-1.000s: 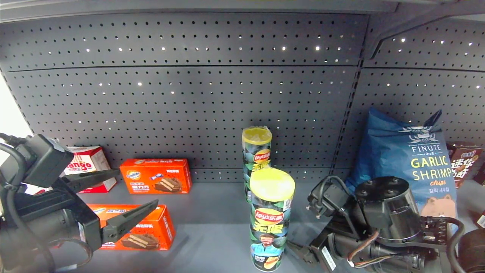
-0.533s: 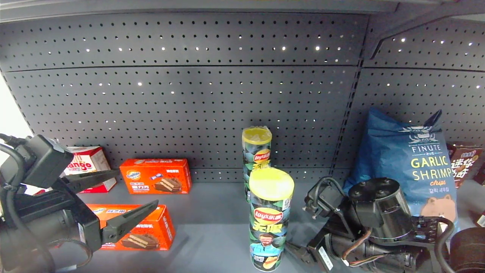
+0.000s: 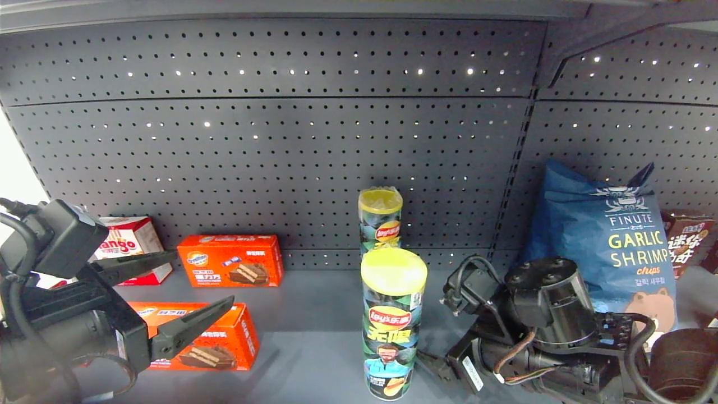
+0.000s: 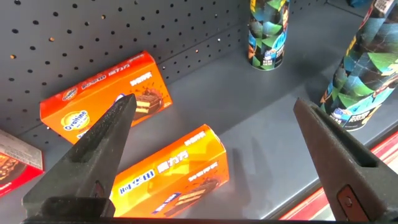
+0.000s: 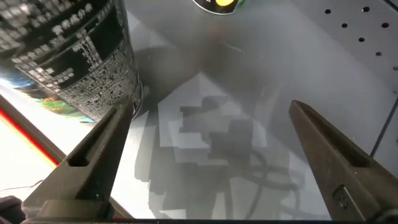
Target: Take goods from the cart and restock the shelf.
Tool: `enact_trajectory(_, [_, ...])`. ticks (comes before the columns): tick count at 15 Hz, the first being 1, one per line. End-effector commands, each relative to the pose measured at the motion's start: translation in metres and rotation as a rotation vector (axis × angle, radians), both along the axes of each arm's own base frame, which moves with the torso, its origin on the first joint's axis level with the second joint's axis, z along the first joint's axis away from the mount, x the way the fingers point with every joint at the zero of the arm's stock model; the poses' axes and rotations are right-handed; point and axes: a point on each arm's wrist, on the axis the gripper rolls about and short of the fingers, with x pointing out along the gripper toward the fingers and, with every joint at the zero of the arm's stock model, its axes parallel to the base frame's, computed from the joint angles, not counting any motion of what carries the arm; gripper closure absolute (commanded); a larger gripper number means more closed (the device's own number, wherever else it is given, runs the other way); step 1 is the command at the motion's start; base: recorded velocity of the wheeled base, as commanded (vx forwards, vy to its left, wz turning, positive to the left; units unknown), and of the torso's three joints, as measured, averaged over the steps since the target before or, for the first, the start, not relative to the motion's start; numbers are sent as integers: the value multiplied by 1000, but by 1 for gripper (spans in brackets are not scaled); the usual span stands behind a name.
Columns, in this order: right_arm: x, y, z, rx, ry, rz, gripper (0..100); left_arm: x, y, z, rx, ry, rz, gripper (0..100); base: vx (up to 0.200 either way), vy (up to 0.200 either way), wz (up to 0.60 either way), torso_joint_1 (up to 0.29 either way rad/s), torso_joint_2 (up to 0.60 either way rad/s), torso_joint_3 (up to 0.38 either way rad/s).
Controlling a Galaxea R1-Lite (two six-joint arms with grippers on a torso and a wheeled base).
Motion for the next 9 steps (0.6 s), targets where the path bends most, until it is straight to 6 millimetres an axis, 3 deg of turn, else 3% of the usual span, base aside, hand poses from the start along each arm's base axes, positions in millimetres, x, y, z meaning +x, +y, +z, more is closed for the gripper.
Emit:
enact_trajectory(1, [1, 0, -1, -1, 1, -2, 0, 0, 0, -1, 0, 2, 1, 0, 0, 0, 0, 0, 0, 0])
enact_trajectory(9, [2, 1, -3, -5, 8, -1, 0, 0, 0, -1, 1, 2, 2, 0, 0, 0, 0, 0, 0, 0])
